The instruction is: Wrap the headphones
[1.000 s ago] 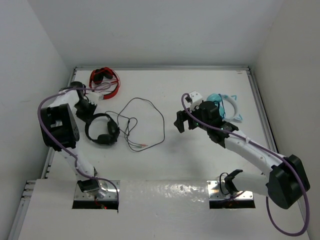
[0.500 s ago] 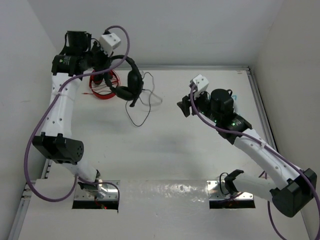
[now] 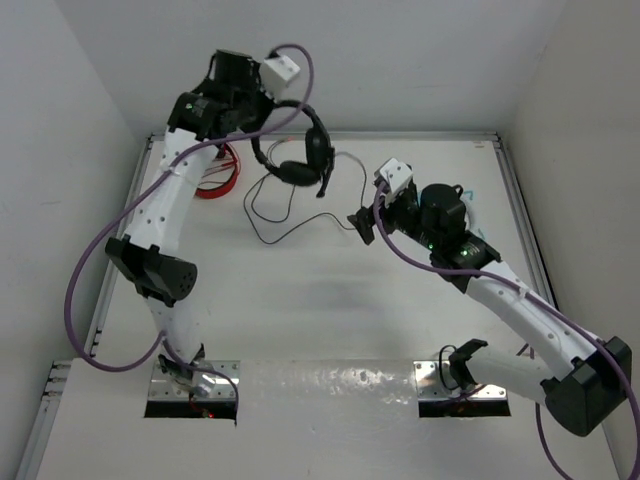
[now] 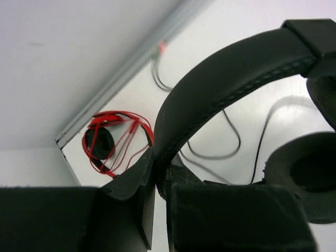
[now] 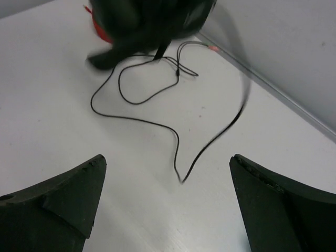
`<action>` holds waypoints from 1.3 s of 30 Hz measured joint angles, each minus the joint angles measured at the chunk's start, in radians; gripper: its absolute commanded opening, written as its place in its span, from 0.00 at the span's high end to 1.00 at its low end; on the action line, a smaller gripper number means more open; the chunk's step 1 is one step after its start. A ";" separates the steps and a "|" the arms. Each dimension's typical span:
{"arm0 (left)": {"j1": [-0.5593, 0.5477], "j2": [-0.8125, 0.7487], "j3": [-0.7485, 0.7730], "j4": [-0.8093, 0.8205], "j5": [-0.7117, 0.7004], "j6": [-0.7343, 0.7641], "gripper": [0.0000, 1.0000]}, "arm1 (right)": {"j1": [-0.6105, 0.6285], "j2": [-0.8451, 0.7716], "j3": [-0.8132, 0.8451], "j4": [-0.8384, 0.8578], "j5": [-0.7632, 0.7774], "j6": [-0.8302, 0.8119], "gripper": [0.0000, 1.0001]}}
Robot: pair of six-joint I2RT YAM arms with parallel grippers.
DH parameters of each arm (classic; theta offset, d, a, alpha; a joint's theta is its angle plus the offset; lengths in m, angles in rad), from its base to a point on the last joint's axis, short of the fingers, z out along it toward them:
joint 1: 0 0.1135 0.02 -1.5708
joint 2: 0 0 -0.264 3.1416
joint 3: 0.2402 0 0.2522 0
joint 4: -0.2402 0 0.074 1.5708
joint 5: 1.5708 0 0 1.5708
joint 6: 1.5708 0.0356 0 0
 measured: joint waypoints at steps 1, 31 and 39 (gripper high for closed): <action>0.012 -0.002 0.037 0.008 -0.004 -0.045 1.00 | -0.001 -0.015 -0.024 -0.001 0.006 -0.002 0.01; 0.101 -0.151 -0.156 0.106 0.446 -0.573 1.00 | -0.134 0.742 0.196 0.776 0.081 0.496 1.00; 0.107 -0.130 -0.286 0.114 0.451 -0.466 1.00 | -0.210 0.690 0.254 0.796 0.039 0.513 1.00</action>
